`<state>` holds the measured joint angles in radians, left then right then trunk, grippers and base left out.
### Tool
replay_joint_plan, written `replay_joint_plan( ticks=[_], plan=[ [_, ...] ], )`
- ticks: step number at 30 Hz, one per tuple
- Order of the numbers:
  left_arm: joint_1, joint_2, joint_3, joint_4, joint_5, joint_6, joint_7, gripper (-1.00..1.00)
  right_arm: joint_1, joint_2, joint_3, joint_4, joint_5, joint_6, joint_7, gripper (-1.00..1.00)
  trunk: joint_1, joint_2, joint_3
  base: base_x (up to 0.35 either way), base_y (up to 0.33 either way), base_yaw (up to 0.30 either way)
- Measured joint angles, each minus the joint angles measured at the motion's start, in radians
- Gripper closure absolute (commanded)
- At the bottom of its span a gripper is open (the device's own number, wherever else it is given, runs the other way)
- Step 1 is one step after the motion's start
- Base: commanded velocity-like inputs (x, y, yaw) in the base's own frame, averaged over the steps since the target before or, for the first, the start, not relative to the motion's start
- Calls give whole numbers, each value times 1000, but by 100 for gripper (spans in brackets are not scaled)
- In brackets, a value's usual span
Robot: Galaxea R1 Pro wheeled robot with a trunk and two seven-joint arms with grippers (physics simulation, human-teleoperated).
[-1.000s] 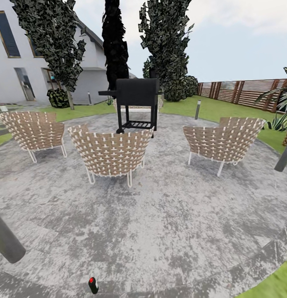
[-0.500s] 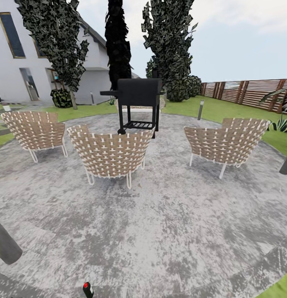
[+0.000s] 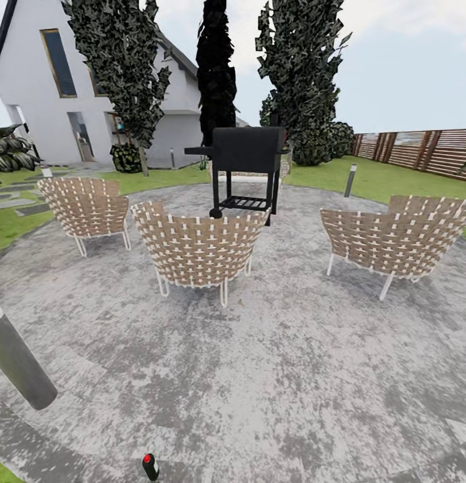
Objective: In the garden, pick up the pesticide atomizer on the floor and spray pesticide onto both trees until each tree trunk is fully covered.
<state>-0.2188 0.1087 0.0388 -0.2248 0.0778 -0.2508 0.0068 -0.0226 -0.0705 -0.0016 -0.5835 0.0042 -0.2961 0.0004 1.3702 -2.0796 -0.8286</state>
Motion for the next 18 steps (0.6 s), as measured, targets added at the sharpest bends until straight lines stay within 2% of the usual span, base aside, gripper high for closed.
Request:
replay_joint_plan(
  ticks=[5, 11, 14, 16, 18],
  plan=[
    [-11, -2, -10, -23, -9, 6, -11, -100, 0, 0, -2, 8, -1, 0, -3, -100, 0, 0, 0, 0, -1, 7],
    [-93, -10, -15, -100, -13, 18, -15, -100, -18, -1, -3, -60, -2, 1, -5, -100, 0, 0, 0, 0, 0, 0],
    [-173, -9, -14, -125, -14, 25, -14, -100, -74, -5, -6, -159, -1, 7, -6, -100, 0, 0, 0, 0, 0, 0],
    [-197, -8, -13, -127, -12, 26, -13, -100, -98, -5, -6, -179, -1, 8, -6, -100, 0, 0, 0, 0, 0, 0],
    [-242, -7, -11, -129, -8, 27, -9, -100, -159, -6, -7, -203, -1, 14, -6, -100, 0, 0, 0, 0, 0, 0]
  ],
)
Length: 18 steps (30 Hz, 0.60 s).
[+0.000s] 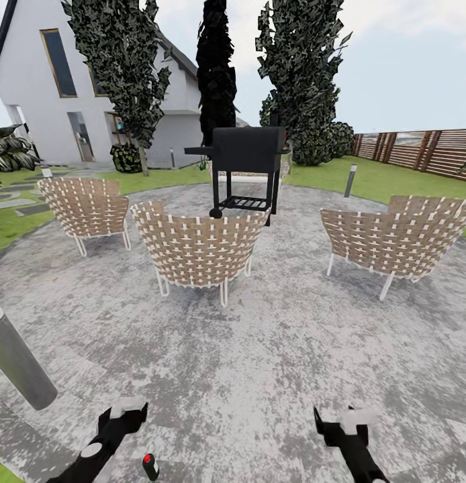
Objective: In the garden, pick up the pesticide atomizer on the floor and spray pesticide onto both trees until each tree trunk is fully covered.
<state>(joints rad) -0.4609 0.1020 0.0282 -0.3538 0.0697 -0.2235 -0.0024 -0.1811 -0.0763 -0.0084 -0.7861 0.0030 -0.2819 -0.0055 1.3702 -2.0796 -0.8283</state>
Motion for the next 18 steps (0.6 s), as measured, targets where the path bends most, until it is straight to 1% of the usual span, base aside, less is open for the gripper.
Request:
replay_joint_plan(
  ticks=[1, 2, 3, 4, 6, 7, 9, 11, 13, 16, 18],
  plan=[
    [-10, 0, 1, 0, 1, 0, 2, -100, -19, 0, 0, -3, 0, 7, 0, -100, 0, 0, 0, 0, 0, 0],
    [-25, 1, 2, 0, 4, 0, 4, -100, -54, 0, 0, -8, 0, 29, 0, -100, 0, 0, 0, 0, 0, 0],
    [-31, 1, 3, 0, 5, 1, 5, -100, -73, 0, 0, -10, -1, 46, 0, -100, 0, 0, 0, 0, 0, 0],
    [-39, -1, 4, -1, 5, 0, 7, -100, -105, 0, 0, -13, -1, 86, 0, -100, 0, 0, 0, 0, 0, 0],
    [-44, -2, 7, -1, 5, 0, 8, -100, -135, 0, -1, -14, -2, 132, 0, -100, 0, 0, 0, 0, 0, 0],
    [-43, -2, 9, -1, 6, -4, 10, -100, -157, -1, -2, -14, -2, 173, 0, -100, 0, 0, 0, 0, 0, 0],
    [-42, -3, 11, -2, 6, -10, 13, -100, -178, -2, -3, -17, -3, 219, 2, -100, 0, 0, 0, 0, 0, 0],
    [-40, -4, 11, -1, 7, -13, 16, -100, -189, -3, -4, -23, -4, 245, 3, -100, 0, 0, 0, 0, 0, 0],
    [-40, -5, 11, 1, 6, -14, 23, -100, -195, -3, -3, -32, -4, 257, 4, -100, 0, 0, 0, 11, -20, 0],
    [-40, -5, 10, 4, 6, -16, 32, -100, -199, -2, -1, -36, -3, 266, 5, -100, 0, 0, 0, 59, -121, 6],
    [-41, -3, 13, -1, 8, -14, 40, -100, -200, 0, -2, -38, -2, 269, 3, -100, 0, 0, 0, 93, -60, 238]
  ],
)
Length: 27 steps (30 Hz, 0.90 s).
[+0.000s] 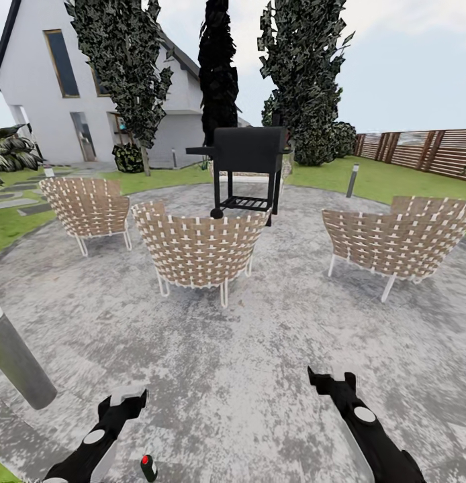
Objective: In the garden, pick up the pesticide atomizer on the floor and spray pesticide onto both trees until each tree trunk is fully covered.
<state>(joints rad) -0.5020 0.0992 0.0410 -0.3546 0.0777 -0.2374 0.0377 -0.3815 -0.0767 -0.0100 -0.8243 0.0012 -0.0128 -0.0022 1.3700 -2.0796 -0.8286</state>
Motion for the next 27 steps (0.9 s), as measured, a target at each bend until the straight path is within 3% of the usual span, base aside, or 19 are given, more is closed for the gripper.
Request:
replay_joint_plan(
  ticks=[8, 13, 27],
  plan=[
    [-1, 0, 1, -2, 1, 1, 2, -100, 0, 0, 0, 5, 2, 0, -1, -100, 0, 0, -2, 23, -11, 263],
    [-2, -1, 0, -1, 0, 3, 1, -100, 0, 0, 0, 5, 2, 0, -1, -100, 0, 0, -3, 1, -1, 84],
    [-5, -3, -7, 10, -7, 4, -3, -100, 0, -4, 0, 4, 2, 0, -1, -100, 54, -98, -47, 0, 0, 4]
  ],
)
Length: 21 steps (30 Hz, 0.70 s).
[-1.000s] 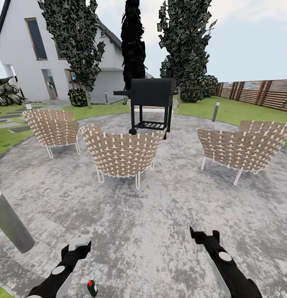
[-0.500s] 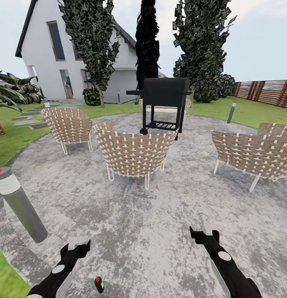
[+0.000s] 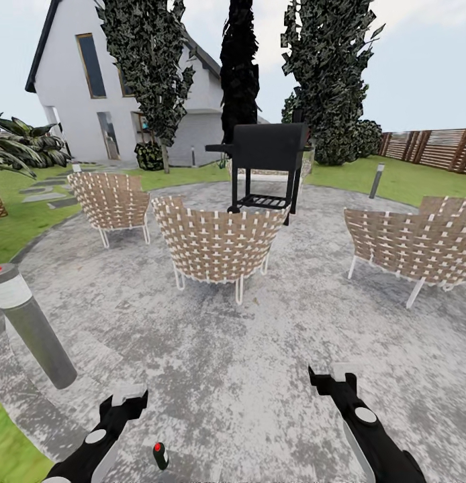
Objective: In the garden, pick up the pesticide atomizer on the floor and spray pesticide onto both trees until each tree trunk is fully covered.
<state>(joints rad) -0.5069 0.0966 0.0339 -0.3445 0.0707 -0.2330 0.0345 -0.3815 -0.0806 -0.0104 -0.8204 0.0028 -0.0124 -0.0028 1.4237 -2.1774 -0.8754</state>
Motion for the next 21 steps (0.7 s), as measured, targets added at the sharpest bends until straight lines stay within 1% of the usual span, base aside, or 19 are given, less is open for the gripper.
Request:
replay_joint_plan(
  ticks=[13, 21],
  plan=[
    [-2, 0, 0, 3, -3, -1, -1, -100, 0, -1, 0, 9, -1, -1, 1, -100, 50, -91, -41, 0, 0, 0],
    [-2, 0, 0, 5, -3, -2, -1, -100, 0, -1, 0, 7, -2, 0, 1, -100, 81, -147, -75, 0, 0, 0]
  ],
)
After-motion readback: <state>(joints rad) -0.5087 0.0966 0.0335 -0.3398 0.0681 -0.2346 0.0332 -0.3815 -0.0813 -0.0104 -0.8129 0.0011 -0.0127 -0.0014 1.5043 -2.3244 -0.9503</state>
